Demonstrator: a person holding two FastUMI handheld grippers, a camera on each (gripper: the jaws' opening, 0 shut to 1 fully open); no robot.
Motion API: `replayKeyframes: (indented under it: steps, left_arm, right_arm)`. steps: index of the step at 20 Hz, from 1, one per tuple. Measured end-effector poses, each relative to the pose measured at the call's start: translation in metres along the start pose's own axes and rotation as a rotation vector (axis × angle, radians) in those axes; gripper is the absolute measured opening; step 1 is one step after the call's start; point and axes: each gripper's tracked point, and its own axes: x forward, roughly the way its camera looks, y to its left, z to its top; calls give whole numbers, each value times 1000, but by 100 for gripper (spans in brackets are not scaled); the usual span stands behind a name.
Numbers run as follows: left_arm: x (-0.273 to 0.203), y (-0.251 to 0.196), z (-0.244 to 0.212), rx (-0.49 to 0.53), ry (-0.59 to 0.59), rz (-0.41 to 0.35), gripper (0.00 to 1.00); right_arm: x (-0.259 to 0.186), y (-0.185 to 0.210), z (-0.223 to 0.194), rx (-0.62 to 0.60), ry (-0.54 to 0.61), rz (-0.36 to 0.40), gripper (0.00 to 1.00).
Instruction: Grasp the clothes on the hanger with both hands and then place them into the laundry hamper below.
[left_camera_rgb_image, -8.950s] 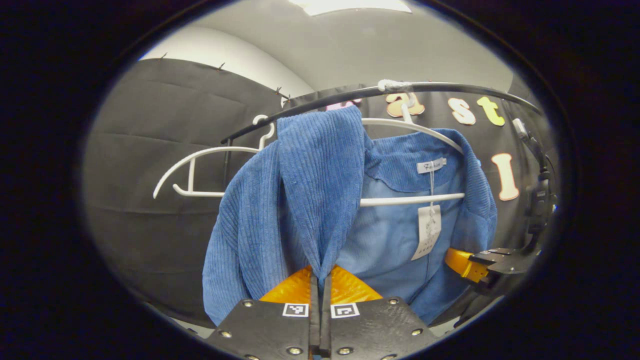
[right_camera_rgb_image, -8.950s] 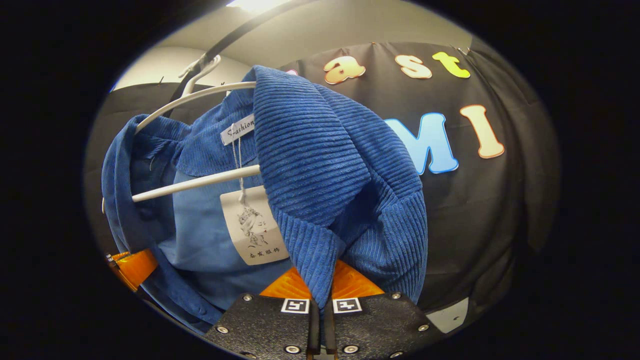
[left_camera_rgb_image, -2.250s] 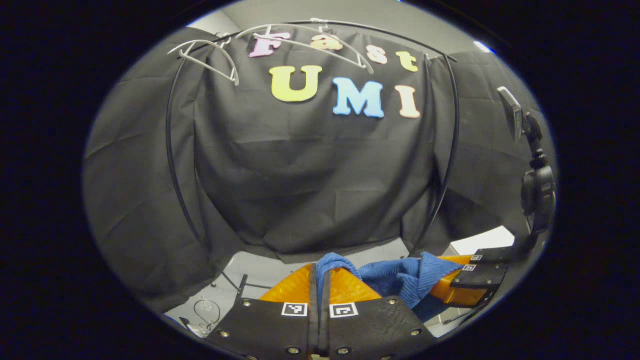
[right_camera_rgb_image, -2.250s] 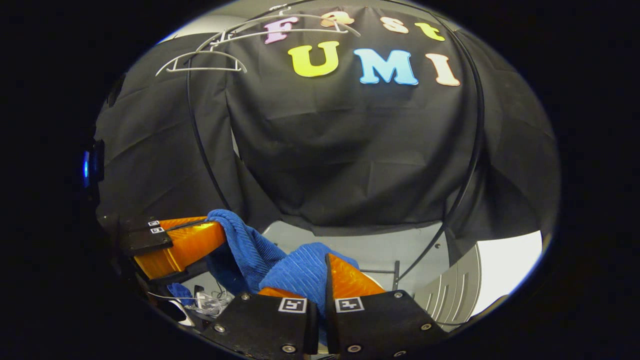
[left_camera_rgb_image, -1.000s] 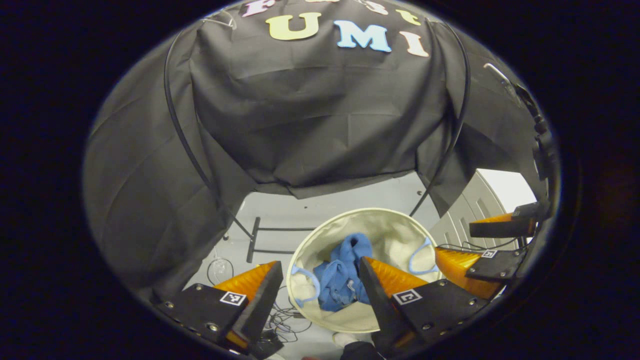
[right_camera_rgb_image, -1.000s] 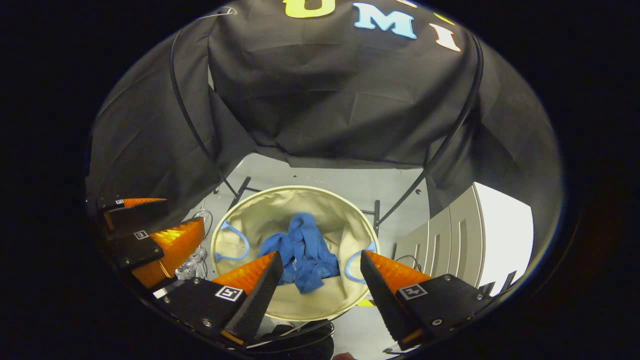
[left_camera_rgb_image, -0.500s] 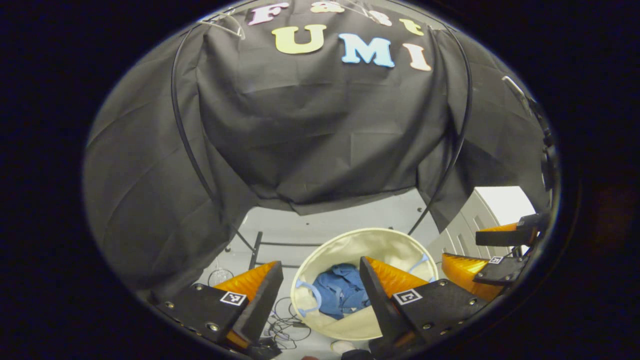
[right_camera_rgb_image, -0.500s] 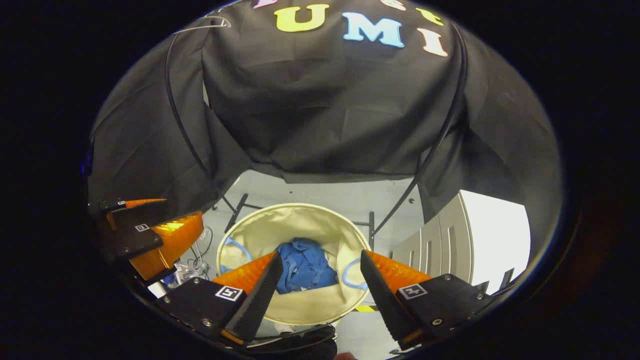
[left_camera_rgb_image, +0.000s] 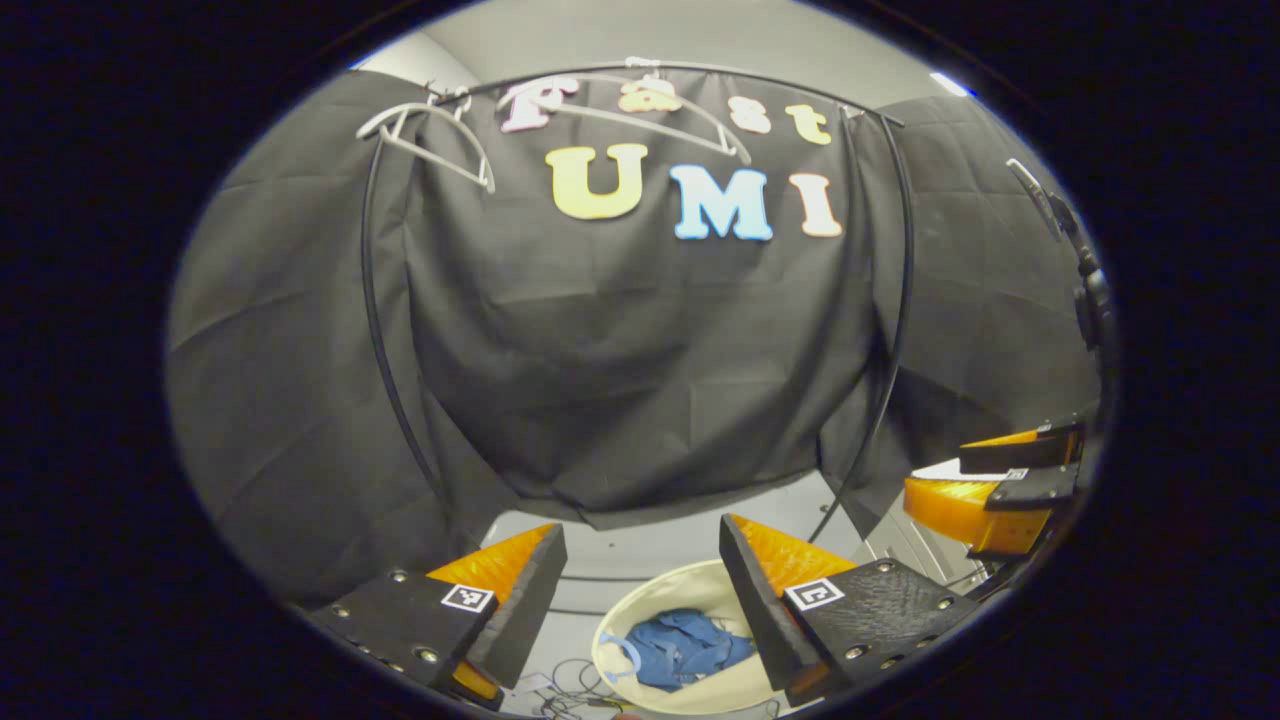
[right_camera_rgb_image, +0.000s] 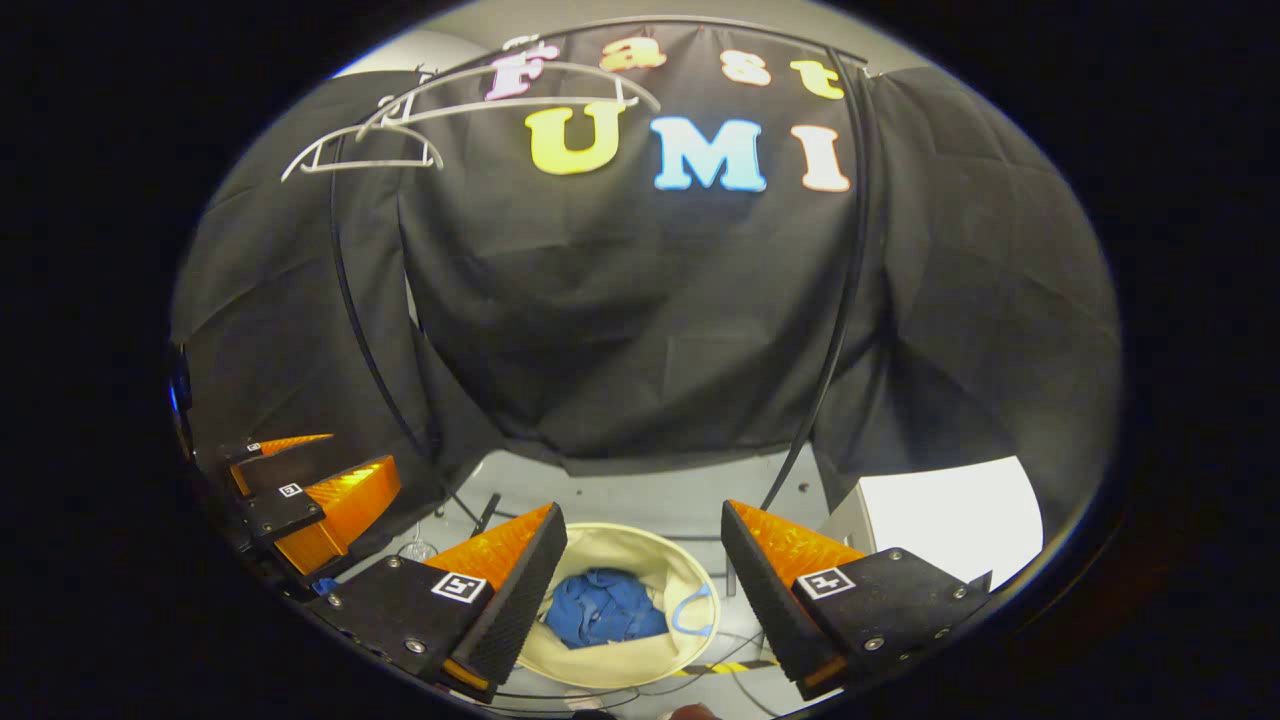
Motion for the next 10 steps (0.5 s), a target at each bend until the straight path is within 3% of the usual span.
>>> replayKeyframes:
  steps: [5, 10]
  left_arm:
    - [-57, -9, 83, -16, -154, 29, 89]
    - [-120, -35, 160, -17, -292, 26, 89]
  right_arm:
    - [-57, -29, 66, 27, -172, -25, 96]
    - [-126, -58, 104, 9, -296, -34, 94]
